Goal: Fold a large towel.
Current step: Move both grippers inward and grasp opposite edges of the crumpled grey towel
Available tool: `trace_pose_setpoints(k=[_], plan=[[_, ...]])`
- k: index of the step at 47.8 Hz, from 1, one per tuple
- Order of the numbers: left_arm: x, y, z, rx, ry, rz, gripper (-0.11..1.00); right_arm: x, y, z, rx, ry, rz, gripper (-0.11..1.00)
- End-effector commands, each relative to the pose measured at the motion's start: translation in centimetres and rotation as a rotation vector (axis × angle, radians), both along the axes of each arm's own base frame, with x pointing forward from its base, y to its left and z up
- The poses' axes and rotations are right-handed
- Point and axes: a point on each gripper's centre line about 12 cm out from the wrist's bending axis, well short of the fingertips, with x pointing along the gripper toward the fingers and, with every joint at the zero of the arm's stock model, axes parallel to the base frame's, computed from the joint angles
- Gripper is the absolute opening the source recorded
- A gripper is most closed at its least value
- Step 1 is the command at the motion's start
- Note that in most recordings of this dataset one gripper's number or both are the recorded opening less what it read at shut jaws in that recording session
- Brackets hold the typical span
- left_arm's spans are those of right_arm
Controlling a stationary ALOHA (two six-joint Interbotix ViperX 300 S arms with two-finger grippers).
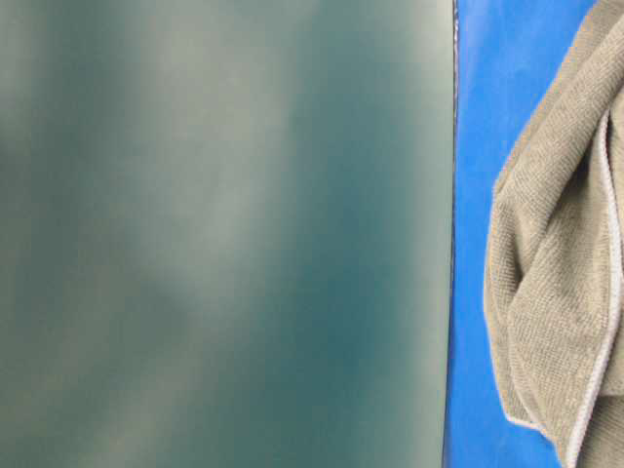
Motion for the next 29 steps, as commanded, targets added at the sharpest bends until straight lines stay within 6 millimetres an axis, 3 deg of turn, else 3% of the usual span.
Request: trace_pose_setpoints(k=[1,6,16,29], plan=[[1.0,0.6,-0.8,0.001,0.020,0.026,0.74,1.2,-0.9,-1.0,0.002,0.020,-0.034,0.65],[1.8,1.1,-1.7,0.000,0.037,0.047,0.87,2.1,-1.4,-2.0,0.000,0.032,-0.052,0.61],[3.1,2.0,-3.3,0.004,0.067,0.076,0.85,4.0,-1.7,-3.5,-0.002,0.050,-0.054,0.62],[3.5,3.6,-5.6,0.011,0.192,0.119,0.77,4.6,-1.9,-5.0,-0.010,0.105,-0.042,0.58]])
